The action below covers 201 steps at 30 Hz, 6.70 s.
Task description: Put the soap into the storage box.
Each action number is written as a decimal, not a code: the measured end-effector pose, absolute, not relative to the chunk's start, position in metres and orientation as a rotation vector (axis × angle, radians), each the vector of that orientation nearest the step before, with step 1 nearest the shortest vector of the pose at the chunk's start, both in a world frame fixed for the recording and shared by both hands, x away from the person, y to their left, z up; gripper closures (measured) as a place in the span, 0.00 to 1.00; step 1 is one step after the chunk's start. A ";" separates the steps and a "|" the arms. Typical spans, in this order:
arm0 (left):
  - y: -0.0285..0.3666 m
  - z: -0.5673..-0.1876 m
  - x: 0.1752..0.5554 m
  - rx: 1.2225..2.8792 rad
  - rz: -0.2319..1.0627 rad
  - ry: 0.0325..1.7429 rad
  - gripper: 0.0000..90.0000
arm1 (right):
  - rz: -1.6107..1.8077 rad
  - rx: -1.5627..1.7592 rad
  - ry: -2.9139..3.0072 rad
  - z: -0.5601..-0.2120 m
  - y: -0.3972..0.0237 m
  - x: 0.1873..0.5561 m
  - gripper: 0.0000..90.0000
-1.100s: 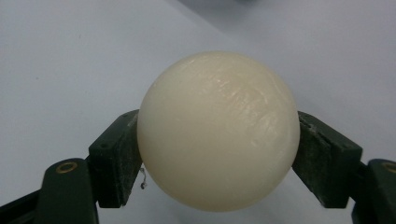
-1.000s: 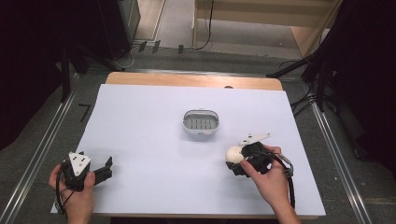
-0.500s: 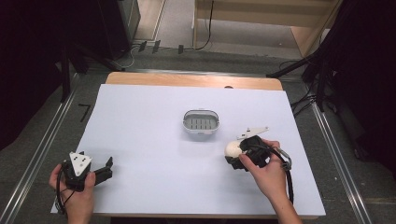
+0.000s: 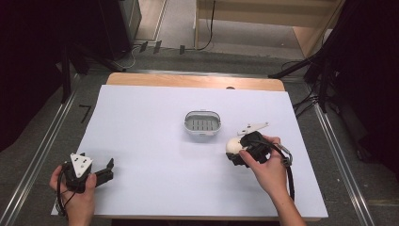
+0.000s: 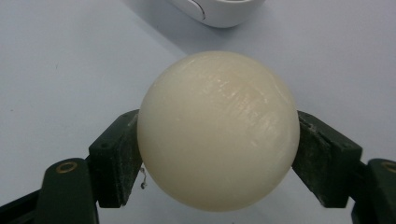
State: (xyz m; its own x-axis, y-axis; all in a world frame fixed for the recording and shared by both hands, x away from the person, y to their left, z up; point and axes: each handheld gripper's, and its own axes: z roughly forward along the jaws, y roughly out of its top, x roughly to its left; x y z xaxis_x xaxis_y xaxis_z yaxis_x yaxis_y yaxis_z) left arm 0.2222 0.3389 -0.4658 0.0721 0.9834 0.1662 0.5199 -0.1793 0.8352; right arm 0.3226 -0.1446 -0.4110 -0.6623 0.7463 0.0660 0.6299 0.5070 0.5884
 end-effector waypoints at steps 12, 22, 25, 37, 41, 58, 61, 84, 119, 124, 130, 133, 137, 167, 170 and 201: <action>0.339 -0.466 0.223 1.770 1.010 1.494 0.08 | 0.871 1.176 2.547 -0.405 -0.142 0.333 0.27; 0.339 -0.466 0.223 1.772 1.008 1.495 0.08 | 0.841 1.170 2.552 -0.404 -0.139 0.341 0.27; 0.339 -0.466 0.223 1.774 1.008 1.497 0.08 | 0.844 1.168 2.548 -0.402 -0.139 0.344 0.27; 0.339 -0.466 0.224 1.776 1.001 1.499 0.08 | 0.863 1.173 2.532 -0.396 -0.137 0.354 0.27; 0.339 -0.466 0.224 1.777 1.001 1.498 0.08 | 0.870 1.176 2.529 -0.394 -0.137 0.358 0.27; 0.339 -0.466 0.224 1.780 0.995 1.495 0.08 | 0.887 1.157 2.539 -0.389 -0.120 0.374 0.27; 0.339 -0.466 0.224 1.782 0.994 1.495 0.08 | 0.885 1.156 2.540 -0.389 -0.117 0.375 0.27; 0.339 -0.466 0.225 1.787 0.988 1.498 0.08 | 0.920 1.142 2.563 -0.383 -0.092 0.391 0.27; 0.339 -0.466 0.225 1.795 0.976 1.502 0.08 | 0.896 1.221 2.565 -0.400 -0.055 0.421 0.28; 0.340 -0.466 0.225 1.790 0.971 1.498 0.08 | 0.884 1.242 2.572 -0.404 -0.051 0.425 0.28; 0.339 -0.466 0.226 1.796 0.973 1.500 0.08 | 0.887 1.261 2.578 -0.407 -0.048 0.428 0.28; 0.340 -0.466 0.225 1.796 0.972 1.501 0.08 | 0.880 1.268 2.576 -0.409 -0.048 0.429 0.28; 0.339 -0.466 0.226 1.797 0.976 1.499 0.08 | 0.880 1.278 2.574 -0.410 -0.047 0.429 0.28; 0.339 -0.466 0.226 1.797 0.974 1.499 0.08 | 0.918 1.261 2.569 -0.405 -0.054 0.422 0.21; 0.339 -0.466 0.226 1.798 0.976 1.498 0.08 | 0.930 1.263 2.566 -0.406 -0.058 0.420 0.20; 0.339 -0.466 0.226 1.799 0.979 1.498 0.08 | 1.020 1.235 2.500 -0.414 -0.105 0.382 0.16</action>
State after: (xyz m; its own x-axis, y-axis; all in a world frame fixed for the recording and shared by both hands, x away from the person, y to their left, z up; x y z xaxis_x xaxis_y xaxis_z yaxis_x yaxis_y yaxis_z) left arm 0.2257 0.3389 -0.4665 0.0933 0.9821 0.1635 0.5439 -0.1878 0.8178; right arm 0.3820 -0.1052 -0.4140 -0.6417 0.7543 0.1389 0.6361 0.4222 0.6459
